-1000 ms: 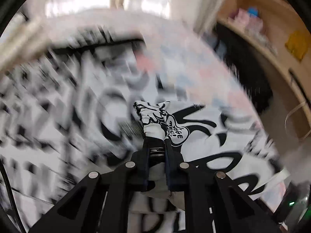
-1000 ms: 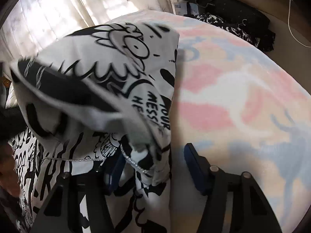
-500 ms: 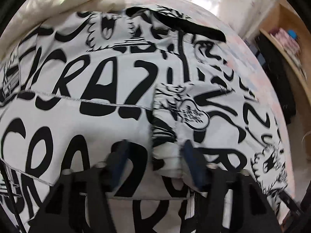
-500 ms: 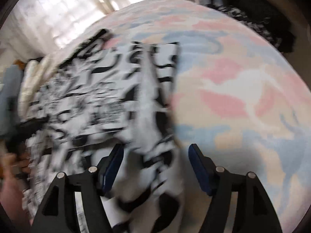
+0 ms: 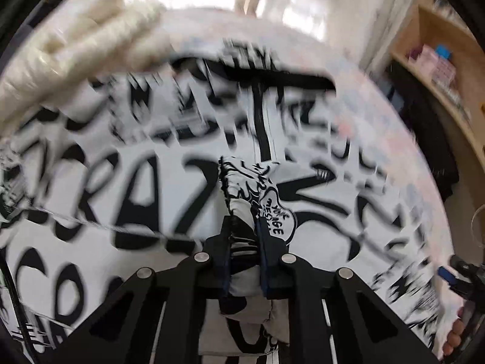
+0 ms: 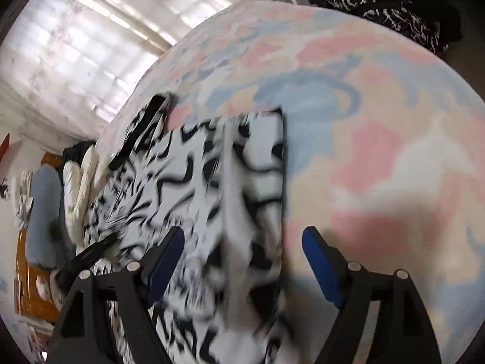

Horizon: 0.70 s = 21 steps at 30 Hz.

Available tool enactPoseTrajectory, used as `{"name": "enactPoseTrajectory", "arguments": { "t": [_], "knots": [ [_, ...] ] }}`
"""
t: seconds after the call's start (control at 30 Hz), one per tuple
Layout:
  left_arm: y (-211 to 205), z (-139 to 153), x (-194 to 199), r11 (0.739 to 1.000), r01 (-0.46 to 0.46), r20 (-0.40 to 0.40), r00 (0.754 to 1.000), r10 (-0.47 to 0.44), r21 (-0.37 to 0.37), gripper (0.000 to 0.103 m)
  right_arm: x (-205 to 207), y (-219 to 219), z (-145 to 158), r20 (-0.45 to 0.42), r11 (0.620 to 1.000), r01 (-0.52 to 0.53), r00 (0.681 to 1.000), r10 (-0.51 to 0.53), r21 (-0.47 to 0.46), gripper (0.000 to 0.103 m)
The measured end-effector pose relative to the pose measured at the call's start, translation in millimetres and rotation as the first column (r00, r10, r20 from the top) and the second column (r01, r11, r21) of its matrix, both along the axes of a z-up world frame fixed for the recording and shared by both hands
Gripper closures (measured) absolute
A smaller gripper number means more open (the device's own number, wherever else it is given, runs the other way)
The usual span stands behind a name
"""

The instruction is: Fold large clothes

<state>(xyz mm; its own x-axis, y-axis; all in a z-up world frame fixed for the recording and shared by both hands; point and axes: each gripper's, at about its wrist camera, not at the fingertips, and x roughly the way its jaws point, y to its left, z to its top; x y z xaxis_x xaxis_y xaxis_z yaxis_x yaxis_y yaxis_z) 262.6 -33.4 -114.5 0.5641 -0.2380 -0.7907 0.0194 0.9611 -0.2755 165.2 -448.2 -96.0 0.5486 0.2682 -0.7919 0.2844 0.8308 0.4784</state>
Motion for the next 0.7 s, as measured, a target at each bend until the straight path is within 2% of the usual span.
{"name": "enactPoseTrajectory", "arguments": {
  "t": [0.1,0.23,0.27,0.3,0.33,0.37,0.43,0.47,0.57,0.63,0.7],
  "knots": [
    [9.6,5.0,-1.8,0.998,-0.010,0.030,1.000,0.008,0.060,0.091,30.8,-8.9,-13.1,-0.024,0.999,0.033,0.999,-0.033,-0.028,0.023],
    [8.1,-7.4,-0.3,0.993,0.026,-0.004,1.000,-0.026,0.112,0.091,66.9,-8.3,-41.3,-0.090,0.997,0.032,0.995,-0.038,-0.065,0.023],
    [6.6,-9.7,0.7,0.993,0.028,-0.012,1.000,-0.026,0.117,0.091,73.4,-4.5,-46.2,-0.100,0.996,0.020,0.995,-0.029,-0.089,0.031],
    [5.4,-10.0,0.6,0.993,0.031,-0.017,0.999,-0.029,0.118,0.091,76.3,-0.1,-47.0,-0.099,0.992,-0.004,0.995,-0.009,-0.125,0.045],
    [3.7,-9.2,0.7,0.993,0.039,-0.017,0.999,-0.037,0.109,0.091,81.2,5.6,-45.5,-0.106,0.985,-0.046,0.994,0.029,-0.167,0.099],
    [1.2,-10.8,0.6,0.994,0.045,-0.014,0.999,-0.044,0.100,0.091,83.2,8.2,-41.7,-0.119,0.975,-0.062,0.992,0.037,-0.212,0.101],
    [-7.5,-8.0,-0.3,0.993,0.060,0.003,0.998,-0.060,0.106,0.091,82.6,11.6,-22.4,-0.070,0.939,-0.055,0.997,0.033,-0.339,0.101],
    [-11.9,-9.1,-0.6,0.991,0.065,0.008,0.998,-0.067,0.119,0.091,82.3,9.7,-20.1,-0.061,0.935,-0.050,0.998,0.031,-0.350,0.101],
    [-20.8,-25.9,3.1,0.980,0.071,-0.032,0.997,-0.066,0.186,0.088,85.9,8.5,-37.8,-0.127,0.928,-0.097,0.990,0.054,-0.360,0.099],
    [-16.5,-38.3,5.8,0.981,0.069,-0.076,0.996,-0.056,0.179,0.079,79.4,5.6,-36.5,-0.140,0.939,-0.085,0.989,0.040,-0.333,0.095],
    [-10.4,-39.2,2.6,0.986,0.079,-0.084,0.994,-0.067,0.145,0.062,66.4,1.8,-29.2,-0.146,0.963,-0.059,0.989,0.020,-0.263,0.086]
  ]
}}
